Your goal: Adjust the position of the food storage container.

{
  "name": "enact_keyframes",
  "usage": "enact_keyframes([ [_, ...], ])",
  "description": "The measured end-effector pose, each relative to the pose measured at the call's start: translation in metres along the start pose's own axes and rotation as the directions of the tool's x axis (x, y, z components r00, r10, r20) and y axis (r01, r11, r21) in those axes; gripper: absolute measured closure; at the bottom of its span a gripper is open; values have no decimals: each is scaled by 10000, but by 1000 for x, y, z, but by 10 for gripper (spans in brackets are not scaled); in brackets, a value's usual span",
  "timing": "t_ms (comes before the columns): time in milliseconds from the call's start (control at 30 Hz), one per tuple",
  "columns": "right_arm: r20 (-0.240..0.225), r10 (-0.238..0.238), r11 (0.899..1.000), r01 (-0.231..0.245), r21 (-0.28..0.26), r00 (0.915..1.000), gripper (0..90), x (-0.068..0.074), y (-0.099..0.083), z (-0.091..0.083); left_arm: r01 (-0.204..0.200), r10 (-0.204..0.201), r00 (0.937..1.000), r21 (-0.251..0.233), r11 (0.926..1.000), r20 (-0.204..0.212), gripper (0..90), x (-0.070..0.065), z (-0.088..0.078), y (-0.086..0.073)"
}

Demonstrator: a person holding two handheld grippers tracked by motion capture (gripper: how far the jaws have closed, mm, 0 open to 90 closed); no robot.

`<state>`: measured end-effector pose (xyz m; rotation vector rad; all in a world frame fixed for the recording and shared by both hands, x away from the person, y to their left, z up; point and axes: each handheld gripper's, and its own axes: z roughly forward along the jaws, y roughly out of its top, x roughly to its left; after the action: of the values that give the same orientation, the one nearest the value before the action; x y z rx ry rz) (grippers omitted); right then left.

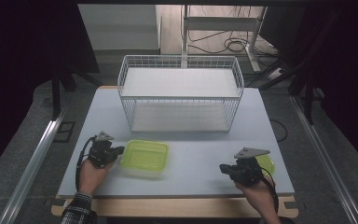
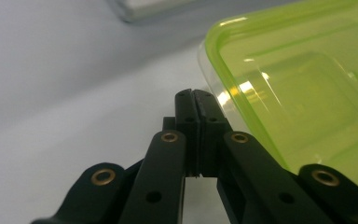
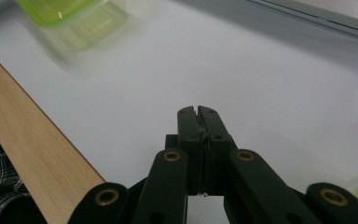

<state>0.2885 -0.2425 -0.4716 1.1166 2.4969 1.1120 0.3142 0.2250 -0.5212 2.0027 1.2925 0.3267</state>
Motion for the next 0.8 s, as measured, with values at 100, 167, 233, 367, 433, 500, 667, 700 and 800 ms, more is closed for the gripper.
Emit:
enact_keyframes([
  [100,-113,-51,10000,51,24,9999,874,2,4,4,-252,249,9993,115,9996,289,894,-17,3,-2],
  [167,-187,-48,10000,49,30,9998,872,3,7,7,-490,480,9977,194,9986,472,888,-29,6,-2],
  [233,-276,-27,10000,28,44,9996,870,3,10,11,-682,665,9956,233,9974,664,886,-40,9,-2],
  [367,-389,-5,9999,9,110,9992,860,3,16,18,-1118,1076,9883,339,9932,1085,882,-60,15,0],
  [433,-435,-3,10000,6,85,9991,851,4,18,22,-1559,1468,9755,440,9868,1637,875,-76,18,-1],
  [500,-430,1,10000,3,95,9991,846,4,17,23,-1833,1716,9688,513,9817,1791,864,-85,18,-3],
  [667,-282,85,9999,-82,112,9996,809,3,10,22,-1881,1820,9729,308,9817,1425,760,-80,7,-9],
  [700,-282,85,9999,-82,112,9996,809,3,10,22,-1814,1787,9752,90,9834,1305,760,-76,3,-10],
  [800,-240,145,9999,-143,65,9996,734,1,9,22,-1455,1490,9842,-422,9885,960,537,-68,-7,-16],
])
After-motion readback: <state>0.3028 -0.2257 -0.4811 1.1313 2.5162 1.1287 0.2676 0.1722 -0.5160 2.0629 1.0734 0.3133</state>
